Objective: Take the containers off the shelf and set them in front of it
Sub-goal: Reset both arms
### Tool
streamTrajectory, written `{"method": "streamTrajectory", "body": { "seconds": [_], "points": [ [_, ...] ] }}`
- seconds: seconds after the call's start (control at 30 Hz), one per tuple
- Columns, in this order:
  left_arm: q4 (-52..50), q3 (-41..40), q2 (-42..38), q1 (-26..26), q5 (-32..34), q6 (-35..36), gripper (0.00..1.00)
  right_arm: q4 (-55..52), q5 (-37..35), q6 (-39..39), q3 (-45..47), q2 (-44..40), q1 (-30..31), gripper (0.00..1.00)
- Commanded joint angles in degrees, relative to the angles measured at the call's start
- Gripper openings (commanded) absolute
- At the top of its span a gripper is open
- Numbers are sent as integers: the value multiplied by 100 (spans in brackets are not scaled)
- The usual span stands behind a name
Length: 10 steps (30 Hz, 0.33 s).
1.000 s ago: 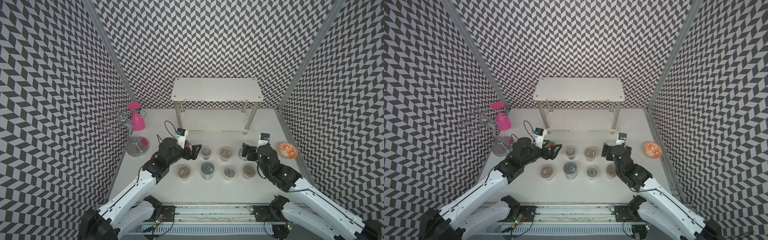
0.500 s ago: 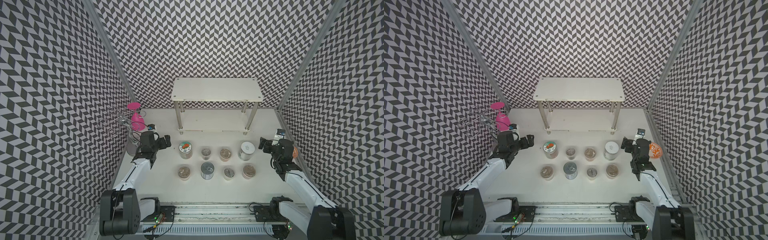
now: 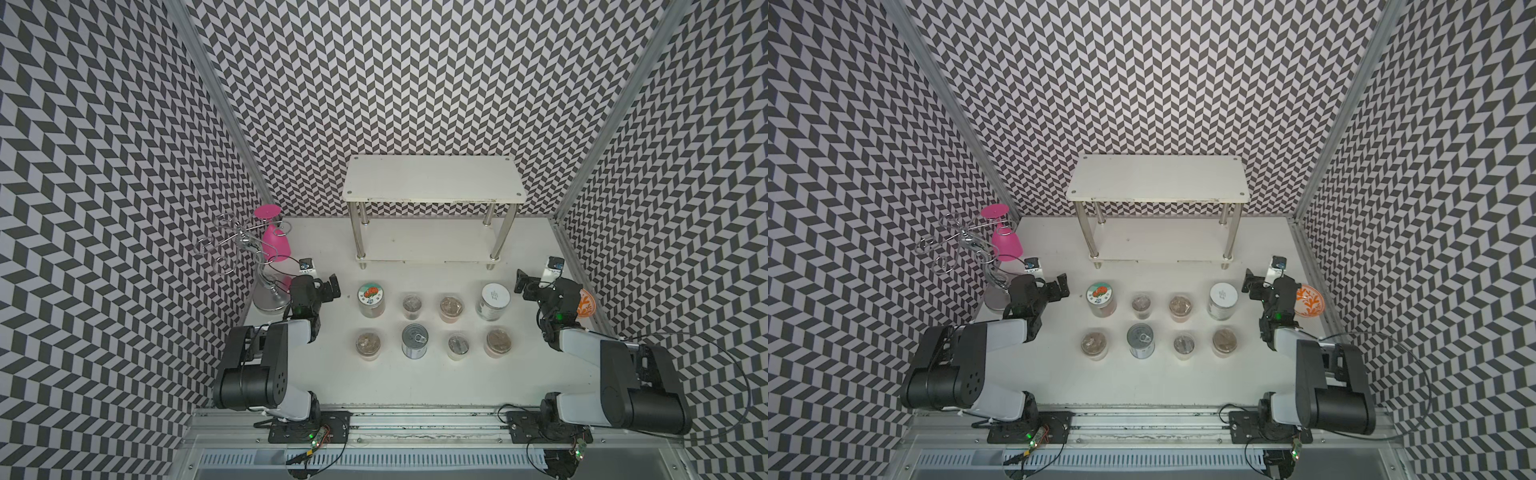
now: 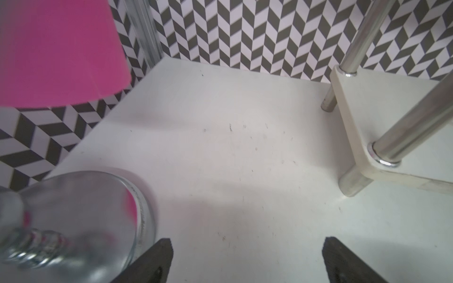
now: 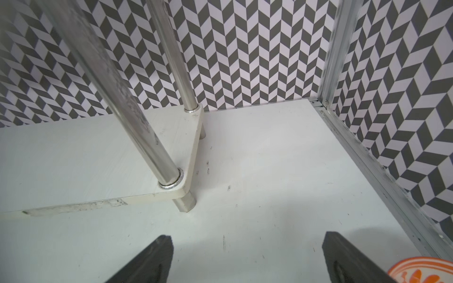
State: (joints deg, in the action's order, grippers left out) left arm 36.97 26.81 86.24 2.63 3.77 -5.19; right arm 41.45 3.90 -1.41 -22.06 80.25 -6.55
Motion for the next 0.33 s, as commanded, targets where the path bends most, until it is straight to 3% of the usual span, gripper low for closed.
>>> {"method": "streamTrajectory", "body": {
  "seconds": [0.0, 0.3],
  "points": [
    [584, 144, 72, -24, 370, 128, 100, 871, 474, 181, 30, 119, -22, 100],
    [1064, 3, 133, -120, 118, 85, 100, 1049, 541, 62, 133, 61, -22, 100]
  ]
}}
